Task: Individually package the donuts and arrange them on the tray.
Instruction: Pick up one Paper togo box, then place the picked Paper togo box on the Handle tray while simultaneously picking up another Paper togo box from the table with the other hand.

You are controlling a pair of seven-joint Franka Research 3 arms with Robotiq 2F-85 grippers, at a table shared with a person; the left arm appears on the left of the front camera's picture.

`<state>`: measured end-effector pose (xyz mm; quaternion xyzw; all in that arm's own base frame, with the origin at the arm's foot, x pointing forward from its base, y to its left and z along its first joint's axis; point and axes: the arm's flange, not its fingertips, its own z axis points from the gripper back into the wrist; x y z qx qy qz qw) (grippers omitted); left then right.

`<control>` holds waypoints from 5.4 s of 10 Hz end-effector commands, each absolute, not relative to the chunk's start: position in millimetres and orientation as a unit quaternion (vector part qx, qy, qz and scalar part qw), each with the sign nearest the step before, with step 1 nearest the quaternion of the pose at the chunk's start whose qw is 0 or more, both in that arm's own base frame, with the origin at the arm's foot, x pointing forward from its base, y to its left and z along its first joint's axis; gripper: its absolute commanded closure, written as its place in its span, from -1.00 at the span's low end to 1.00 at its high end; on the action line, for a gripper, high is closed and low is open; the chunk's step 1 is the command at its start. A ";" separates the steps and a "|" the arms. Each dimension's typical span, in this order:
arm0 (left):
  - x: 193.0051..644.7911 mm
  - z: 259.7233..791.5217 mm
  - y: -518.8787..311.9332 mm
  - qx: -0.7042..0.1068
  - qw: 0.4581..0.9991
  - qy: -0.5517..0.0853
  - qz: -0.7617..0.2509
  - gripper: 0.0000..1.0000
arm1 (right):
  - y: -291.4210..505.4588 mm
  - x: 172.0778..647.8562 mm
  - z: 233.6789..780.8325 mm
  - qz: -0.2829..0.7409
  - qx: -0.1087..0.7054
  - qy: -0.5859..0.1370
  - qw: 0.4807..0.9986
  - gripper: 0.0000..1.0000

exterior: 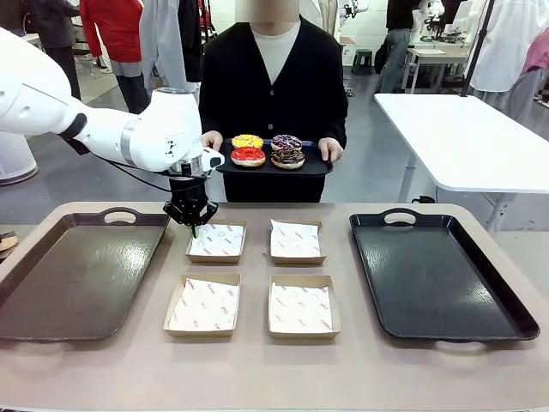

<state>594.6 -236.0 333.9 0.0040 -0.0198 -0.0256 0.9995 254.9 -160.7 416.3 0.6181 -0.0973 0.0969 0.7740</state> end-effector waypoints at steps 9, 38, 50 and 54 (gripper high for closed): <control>571.2 481.1 -211.7 -0.013 0.999 0.014 -0.035 1.00 | -160.8 254.1 417.3 0.097 0.622 -0.102 0.771 -1.00; 563.2 486.5 -212.2 -0.015 0.999 0.005 -0.030 1.00 | -160.8 254.1 417.3 0.097 0.622 -0.102 0.771 -1.00; 558.1 481.0 -171.9 -0.011 0.999 0.000 -0.048 0.98 | -100.2 318.8 495.9 0.104 0.528 -0.061 0.841 -1.00; 527.9 498.6 -88.4 -0.036 0.998 -0.025 -0.035 0.98 | -24.0 396.4 576.3 0.098 0.422 -0.024 0.901 -1.00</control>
